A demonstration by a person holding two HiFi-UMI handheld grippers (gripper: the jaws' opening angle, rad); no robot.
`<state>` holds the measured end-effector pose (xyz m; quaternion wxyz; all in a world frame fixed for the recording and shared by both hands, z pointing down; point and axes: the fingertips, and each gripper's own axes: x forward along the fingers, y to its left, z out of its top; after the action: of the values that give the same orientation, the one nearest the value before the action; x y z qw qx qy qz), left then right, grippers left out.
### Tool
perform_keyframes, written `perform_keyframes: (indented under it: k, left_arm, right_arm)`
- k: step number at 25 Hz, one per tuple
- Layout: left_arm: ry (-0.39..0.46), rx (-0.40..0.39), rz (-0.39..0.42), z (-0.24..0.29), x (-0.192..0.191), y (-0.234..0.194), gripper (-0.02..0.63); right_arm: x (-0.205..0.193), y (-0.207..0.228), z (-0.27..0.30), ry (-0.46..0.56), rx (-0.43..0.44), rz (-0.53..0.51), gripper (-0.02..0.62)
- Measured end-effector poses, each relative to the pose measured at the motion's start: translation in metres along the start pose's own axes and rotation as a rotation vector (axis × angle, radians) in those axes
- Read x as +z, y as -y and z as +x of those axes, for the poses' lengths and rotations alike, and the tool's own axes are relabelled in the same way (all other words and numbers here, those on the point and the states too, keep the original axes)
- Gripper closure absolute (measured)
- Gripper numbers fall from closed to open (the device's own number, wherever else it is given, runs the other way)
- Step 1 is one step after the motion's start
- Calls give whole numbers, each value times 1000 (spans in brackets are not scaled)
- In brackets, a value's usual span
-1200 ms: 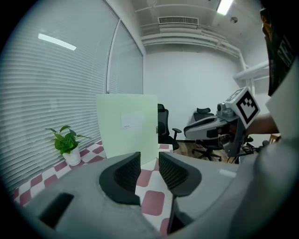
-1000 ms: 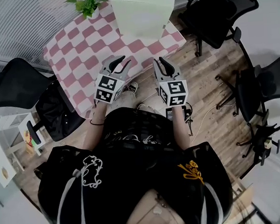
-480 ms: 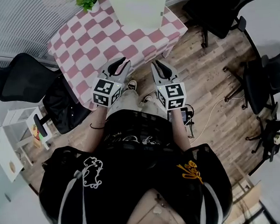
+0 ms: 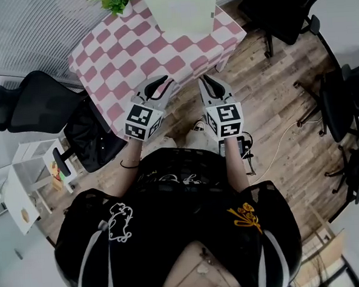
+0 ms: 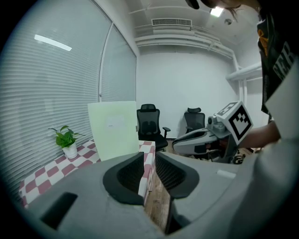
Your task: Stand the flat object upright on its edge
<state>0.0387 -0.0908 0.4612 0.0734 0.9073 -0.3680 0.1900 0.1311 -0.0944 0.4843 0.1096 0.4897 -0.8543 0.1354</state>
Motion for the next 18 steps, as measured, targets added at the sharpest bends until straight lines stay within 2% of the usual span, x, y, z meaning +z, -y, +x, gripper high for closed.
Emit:
perform_keyframes:
  k: [6, 18]
  left_arm:
    - [9, -12, 6, -35, -11, -14, 517]
    - [10, -85, 41, -120, -61, -34, 517]
  right_arm:
    - [4, -29, 8, 8, -25, 2, 545]
    - [-5, -133, -2, 16, -99, 1, 549]
